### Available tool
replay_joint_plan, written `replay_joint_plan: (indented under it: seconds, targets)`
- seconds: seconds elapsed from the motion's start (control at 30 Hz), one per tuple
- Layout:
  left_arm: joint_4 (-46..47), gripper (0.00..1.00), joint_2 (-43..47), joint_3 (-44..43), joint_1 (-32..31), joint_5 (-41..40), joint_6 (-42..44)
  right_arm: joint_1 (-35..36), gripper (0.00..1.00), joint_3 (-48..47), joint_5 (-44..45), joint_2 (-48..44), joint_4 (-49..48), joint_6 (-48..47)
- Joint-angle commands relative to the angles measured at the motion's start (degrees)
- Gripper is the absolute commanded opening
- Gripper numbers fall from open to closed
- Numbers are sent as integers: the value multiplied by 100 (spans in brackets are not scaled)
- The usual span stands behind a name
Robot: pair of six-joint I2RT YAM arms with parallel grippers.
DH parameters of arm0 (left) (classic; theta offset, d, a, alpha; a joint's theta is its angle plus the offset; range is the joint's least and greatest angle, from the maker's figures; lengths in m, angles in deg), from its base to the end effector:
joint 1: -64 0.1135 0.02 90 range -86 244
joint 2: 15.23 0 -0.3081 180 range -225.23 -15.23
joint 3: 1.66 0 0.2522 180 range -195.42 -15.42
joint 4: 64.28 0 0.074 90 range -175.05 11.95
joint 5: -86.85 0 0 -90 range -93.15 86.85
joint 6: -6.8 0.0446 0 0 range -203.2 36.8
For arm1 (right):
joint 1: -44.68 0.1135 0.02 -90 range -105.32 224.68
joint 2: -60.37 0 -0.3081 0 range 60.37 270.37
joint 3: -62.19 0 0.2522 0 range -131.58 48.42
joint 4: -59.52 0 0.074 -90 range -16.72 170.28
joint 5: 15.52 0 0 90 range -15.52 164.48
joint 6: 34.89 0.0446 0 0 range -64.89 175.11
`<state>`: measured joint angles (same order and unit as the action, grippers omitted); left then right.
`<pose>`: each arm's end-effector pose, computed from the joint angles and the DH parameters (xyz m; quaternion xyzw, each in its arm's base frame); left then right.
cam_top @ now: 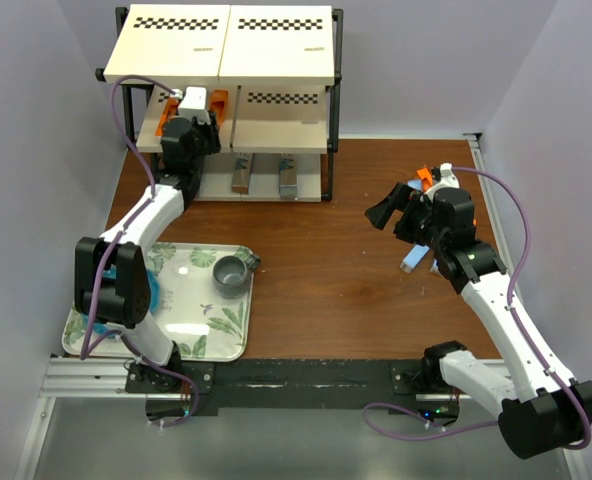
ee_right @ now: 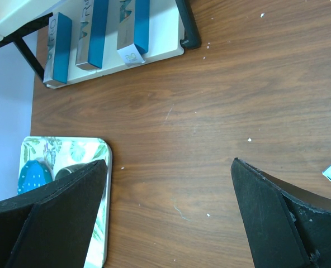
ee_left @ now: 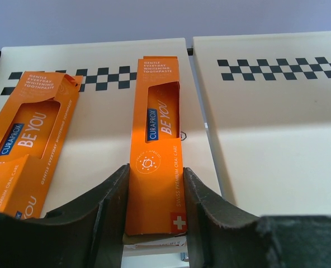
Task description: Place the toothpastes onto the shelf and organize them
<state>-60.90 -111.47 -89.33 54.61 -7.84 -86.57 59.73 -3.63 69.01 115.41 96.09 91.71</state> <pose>0.4158 -0.0651 0.3715 0.0112 0.7382 -0.0448 0.6730 0.1899 0.0555 0.3617 0.1333 0.8359 0.2676 0.4602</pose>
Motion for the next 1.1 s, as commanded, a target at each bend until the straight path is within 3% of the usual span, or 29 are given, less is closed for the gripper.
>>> replay_joint_plan:
  seconds: [0.0, 0.53, 0.77, 1.07]
  targets:
    - [-10, 43, 361, 26, 51, -6, -224, 25, 98, -139, 82, -135, -75, -83]
    - [17, 45, 194, -176, 51, -313, -313, 24, 98, -112, 73, -135, -75, -83]
    - [-97, 73, 396, -168, 51, -217, -313, 25, 98, -130, 90, -82, -66, -109]
    - [-720, 100, 1634, 148, 51, -67, -102, 7, 99, -665, 556, 348, 575, -425]
